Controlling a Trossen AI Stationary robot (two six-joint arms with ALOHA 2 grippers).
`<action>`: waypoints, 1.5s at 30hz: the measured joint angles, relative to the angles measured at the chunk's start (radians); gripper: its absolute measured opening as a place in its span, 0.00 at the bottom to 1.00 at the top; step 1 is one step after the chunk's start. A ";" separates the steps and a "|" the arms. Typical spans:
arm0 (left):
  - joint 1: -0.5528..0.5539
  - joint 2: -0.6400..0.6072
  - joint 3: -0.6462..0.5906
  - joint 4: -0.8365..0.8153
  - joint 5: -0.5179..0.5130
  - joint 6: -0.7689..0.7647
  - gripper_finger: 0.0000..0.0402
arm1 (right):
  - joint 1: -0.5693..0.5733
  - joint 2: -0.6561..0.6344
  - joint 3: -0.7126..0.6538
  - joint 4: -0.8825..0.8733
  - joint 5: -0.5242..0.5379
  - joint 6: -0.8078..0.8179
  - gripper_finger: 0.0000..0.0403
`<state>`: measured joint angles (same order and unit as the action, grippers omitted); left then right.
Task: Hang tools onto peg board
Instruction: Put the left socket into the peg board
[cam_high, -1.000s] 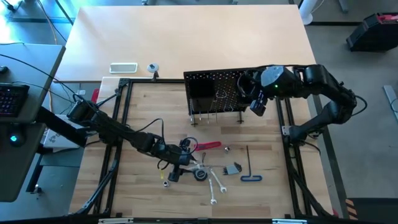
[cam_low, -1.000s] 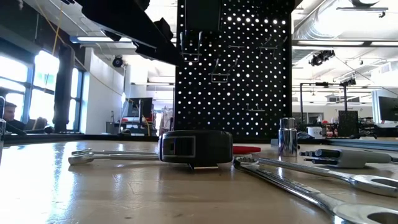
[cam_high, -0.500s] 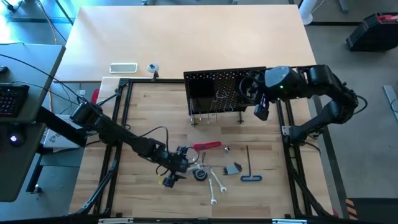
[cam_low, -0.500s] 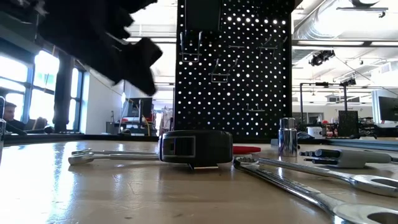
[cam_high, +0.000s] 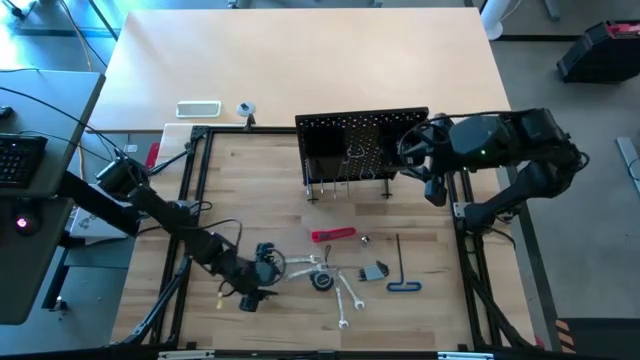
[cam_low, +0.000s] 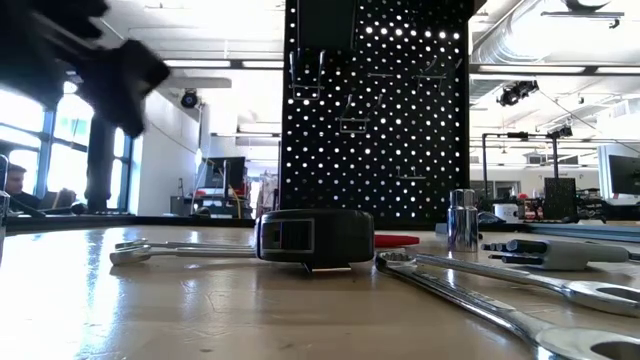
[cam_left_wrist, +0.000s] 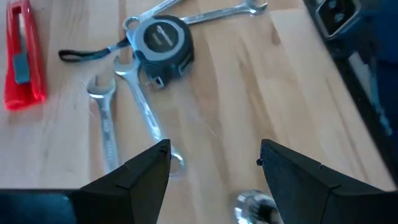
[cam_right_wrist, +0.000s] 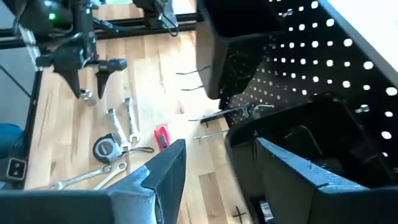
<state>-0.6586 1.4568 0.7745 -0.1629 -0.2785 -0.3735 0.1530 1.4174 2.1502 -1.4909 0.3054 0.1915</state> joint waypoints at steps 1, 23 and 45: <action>-0.021 -0.012 -0.019 0.020 -0.020 -0.023 0.60 | 0.012 0.000 0.000 -0.005 0.002 0.009 0.46; -0.230 0.038 -0.295 0.493 -0.335 -0.253 0.56 | 0.338 0.000 0.000 -0.082 0.186 0.252 0.46; -0.254 0.192 -0.295 0.642 -0.412 -0.183 0.25 | 0.538 0.009 -0.006 -0.080 0.312 0.431 0.46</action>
<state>-0.9127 1.6485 0.4793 0.4792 -0.6910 -0.5560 0.6911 1.4266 2.1437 -1.5711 0.6178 0.6229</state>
